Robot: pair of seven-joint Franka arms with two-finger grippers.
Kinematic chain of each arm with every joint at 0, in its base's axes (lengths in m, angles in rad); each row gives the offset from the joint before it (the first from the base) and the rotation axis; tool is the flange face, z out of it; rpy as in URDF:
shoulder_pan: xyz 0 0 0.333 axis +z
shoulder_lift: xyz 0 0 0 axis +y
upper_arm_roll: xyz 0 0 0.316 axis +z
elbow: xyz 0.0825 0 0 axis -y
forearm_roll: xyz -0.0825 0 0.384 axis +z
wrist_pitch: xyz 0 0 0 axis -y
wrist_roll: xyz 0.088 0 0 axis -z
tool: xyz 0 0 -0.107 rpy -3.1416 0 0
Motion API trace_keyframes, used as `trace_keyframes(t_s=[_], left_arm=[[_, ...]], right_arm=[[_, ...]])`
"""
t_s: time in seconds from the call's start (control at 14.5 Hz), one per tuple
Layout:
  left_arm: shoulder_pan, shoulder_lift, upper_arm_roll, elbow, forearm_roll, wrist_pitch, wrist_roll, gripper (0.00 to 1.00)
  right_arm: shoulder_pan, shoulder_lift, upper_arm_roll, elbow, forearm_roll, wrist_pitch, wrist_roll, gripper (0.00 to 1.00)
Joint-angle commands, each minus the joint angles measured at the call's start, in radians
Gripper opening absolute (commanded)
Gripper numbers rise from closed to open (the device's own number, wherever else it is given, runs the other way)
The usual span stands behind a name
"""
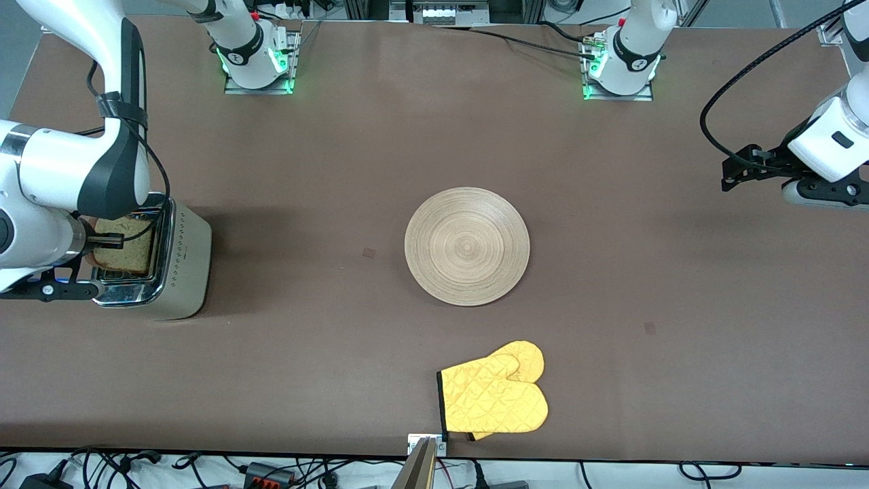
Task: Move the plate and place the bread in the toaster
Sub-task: 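Lower the bread into the toaster slot with the right gripper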
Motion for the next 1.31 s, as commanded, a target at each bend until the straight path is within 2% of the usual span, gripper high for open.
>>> trace_keyframes(t_s=[0.0, 0.14, 1.03, 1.1, 1.17, 1.24], left_arm=[[-0.003, -0.012, -0.003, 0.008, 0.015, -0.016, 0.010, 1.00], [-0.003, -0.012, -0.003, 0.008, 0.015, -0.018, 0.010, 1.00], [-0.004, -0.012, -0.003, 0.008, 0.015, -0.016, 0.010, 1.00], [-0.004, -0.012, -0.003, 0.008, 0.015, -0.016, 0.010, 1.00], [-0.004, -0.012, -0.003, 0.008, 0.015, -0.016, 0.010, 1.00], [-0.004, -0.012, -0.003, 0.008, 0.015, -0.016, 0.010, 1.00]], right_arm=[[-0.008, -0.007, 0.004, -0.032, 0.019, 0.036, -0.022, 0.00], [-0.006, -0.009, 0.004, -0.044, 0.042, 0.036, -0.022, 0.00], [0.008, -0.041, 0.004, -0.089, 0.044, -0.001, -0.102, 0.00], [0.009, -0.041, 0.004, -0.089, 0.044, -0.001, -0.102, 0.07], [0.011, -0.041, 0.004, -0.089, 0.044, -0.001, -0.093, 0.56], [0.008, -0.041, 0.004, -0.084, 0.051, 0.001, -0.097, 1.00]])
